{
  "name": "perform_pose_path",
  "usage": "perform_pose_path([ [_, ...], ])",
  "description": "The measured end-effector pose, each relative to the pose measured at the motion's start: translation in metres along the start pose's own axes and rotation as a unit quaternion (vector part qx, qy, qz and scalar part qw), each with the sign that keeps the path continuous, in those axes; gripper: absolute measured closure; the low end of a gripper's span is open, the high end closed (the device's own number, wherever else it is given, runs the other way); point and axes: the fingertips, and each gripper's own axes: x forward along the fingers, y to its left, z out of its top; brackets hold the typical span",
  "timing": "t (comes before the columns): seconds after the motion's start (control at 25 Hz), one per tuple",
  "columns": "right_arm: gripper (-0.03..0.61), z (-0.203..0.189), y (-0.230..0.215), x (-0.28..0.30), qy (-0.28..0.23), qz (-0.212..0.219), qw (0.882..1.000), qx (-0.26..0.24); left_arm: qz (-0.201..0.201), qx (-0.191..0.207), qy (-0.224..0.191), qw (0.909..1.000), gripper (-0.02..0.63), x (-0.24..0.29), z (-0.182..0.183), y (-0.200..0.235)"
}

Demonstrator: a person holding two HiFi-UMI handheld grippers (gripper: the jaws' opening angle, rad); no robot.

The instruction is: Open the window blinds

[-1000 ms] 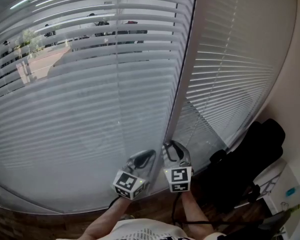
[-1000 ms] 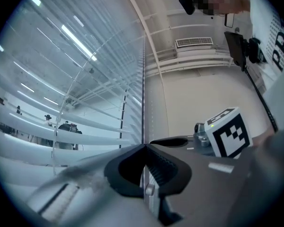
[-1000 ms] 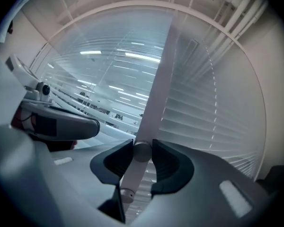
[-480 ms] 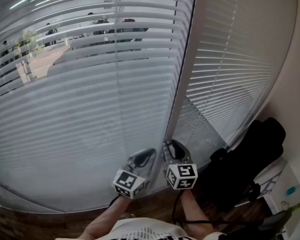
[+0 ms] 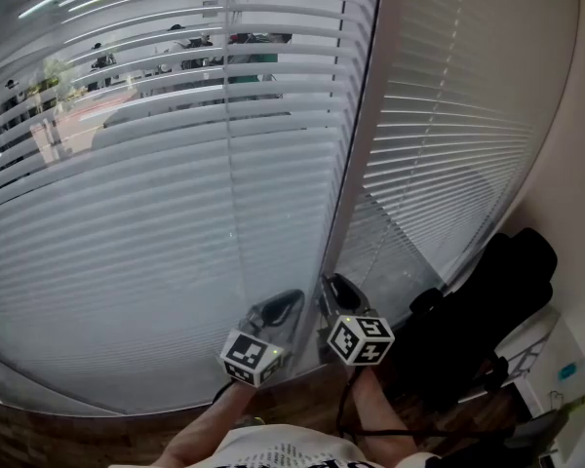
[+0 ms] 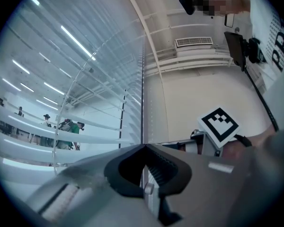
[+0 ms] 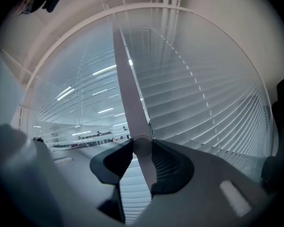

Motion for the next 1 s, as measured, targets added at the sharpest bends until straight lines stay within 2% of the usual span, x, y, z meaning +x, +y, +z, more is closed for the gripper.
perform_pose_path([
  [0.16,0.443,0.0,0.0,0.001,-0.004,0.002,1.0,-0.001,0.0,0.001,-0.002,1.0,0.621,0.0,0.001,-0.001],
  [0.24,0.443,-0.001,0.0,0.0,0.001,-0.002,0.999,-0.044,-0.001,0.0,0.0,1.0,0.621,0.0,0.001,-0.002],
  [0.32,0.443,-0.001,0.002,-0.002,0.01,-0.012,0.992,-0.124,-0.001,0.0,0.001,1.0,0.621,-0.001,0.0,-0.002],
  [0.44,0.434,0.003,0.007,-0.004,0.018,-0.019,0.973,-0.23,0.001,0.0,0.0,1.0,0.621,-0.002,0.001,-0.001],
  [0.52,0.379,0.004,0.012,-0.002,0.022,-0.014,0.963,-0.27,0.002,-0.001,0.003,1.0,0.621,-0.002,-0.001,0.0],
  [0.6,0.379,0.004,0.016,-0.002,0.027,-0.012,0.95,-0.311,0.002,-0.002,0.004,1.0,0.621,-0.002,-0.001,-0.001],
  [0.76,0.387,0.001,0.022,0.0,0.044,-0.014,0.911,-0.409,0.003,-0.002,0.002,1.0,0.621,-0.002,0.0,-0.003],
  [0.84,0.438,0.001,0.021,0.001,0.046,-0.026,0.894,-0.445,0.003,-0.002,0.001,1.0,0.621,-0.002,0.001,-0.003],
  [1.0,0.442,0.001,0.02,0.002,0.046,-0.036,0.876,-0.479,0.008,0.003,0.001,1.0,0.621,-0.003,0.0,0.0],
])
